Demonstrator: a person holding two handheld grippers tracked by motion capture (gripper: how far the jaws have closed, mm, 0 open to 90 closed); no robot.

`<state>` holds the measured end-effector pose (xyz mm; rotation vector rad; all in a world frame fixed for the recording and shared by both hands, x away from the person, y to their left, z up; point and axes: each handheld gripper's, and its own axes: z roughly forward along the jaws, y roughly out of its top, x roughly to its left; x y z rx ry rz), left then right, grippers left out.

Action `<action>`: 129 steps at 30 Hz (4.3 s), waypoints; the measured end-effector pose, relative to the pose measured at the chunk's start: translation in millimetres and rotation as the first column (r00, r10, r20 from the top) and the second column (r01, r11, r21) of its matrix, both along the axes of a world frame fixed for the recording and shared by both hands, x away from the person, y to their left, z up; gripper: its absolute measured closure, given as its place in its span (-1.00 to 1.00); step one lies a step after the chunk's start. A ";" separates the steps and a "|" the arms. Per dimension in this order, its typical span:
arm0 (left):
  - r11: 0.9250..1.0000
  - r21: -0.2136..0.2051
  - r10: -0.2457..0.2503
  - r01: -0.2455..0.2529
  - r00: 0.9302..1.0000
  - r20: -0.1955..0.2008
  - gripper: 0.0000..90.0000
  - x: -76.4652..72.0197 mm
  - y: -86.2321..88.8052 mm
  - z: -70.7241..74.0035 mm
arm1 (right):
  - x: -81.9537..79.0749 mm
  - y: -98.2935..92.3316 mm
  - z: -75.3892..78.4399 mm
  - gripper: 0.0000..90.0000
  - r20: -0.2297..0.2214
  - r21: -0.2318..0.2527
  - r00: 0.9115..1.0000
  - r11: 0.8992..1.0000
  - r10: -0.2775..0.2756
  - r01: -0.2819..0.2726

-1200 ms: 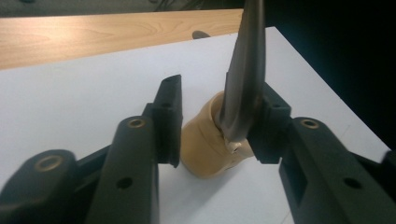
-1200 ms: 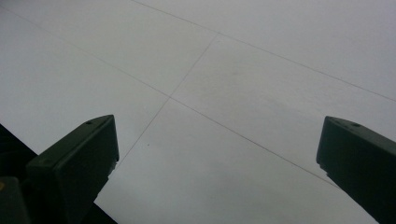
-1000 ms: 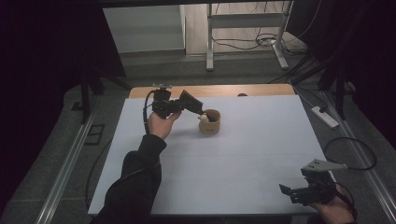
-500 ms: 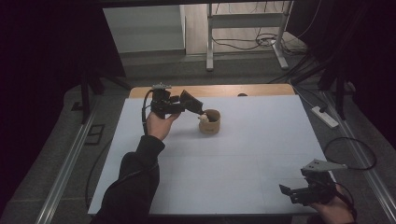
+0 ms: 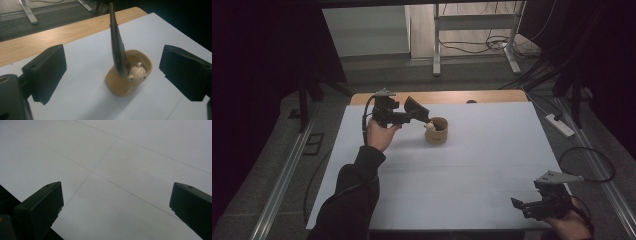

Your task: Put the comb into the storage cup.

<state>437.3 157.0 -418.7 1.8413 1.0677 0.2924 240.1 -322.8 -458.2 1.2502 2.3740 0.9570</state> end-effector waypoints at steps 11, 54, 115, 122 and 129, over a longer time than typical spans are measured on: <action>1.000 0.024 -0.015 0.014 1.000 0.023 -0.92 -9.2 6.2 6.1 | 0.1 0.9 -0.3 -1.00 -0.004 -0.005 1.000 1.000 0.008 -0.008; 0.998 0.057 -0.040 0.035 0.995 0.094 -1.00 -59.1 32.6 4.7 | -0.7 1.8 -0.1 -1.00 0.003 -0.014 1.000 1.000 0.005 -0.005; 0.998 0.049 -0.037 0.032 0.995 0.098 -1.00 -124.3 42.2 -36.2 | -2.0 3.4 0.7 -1.00 0.015 -0.023 1.000 1.000 0.007 -0.007; 0.997 0.063 -0.037 0.032 0.995 0.088 -1.00 -137.5 43.6 -37.2 | -1.3 4.3 0.7 -1.00 0.017 -0.025 1.000 1.000 0.011 -0.011; 0.997 0.067 -0.033 0.029 0.997 0.070 -1.00 -148.6 45.7 -39.3 | -2.1 4.3 1.0 -1.00 0.025 -0.025 1.000 1.000 0.015 -0.015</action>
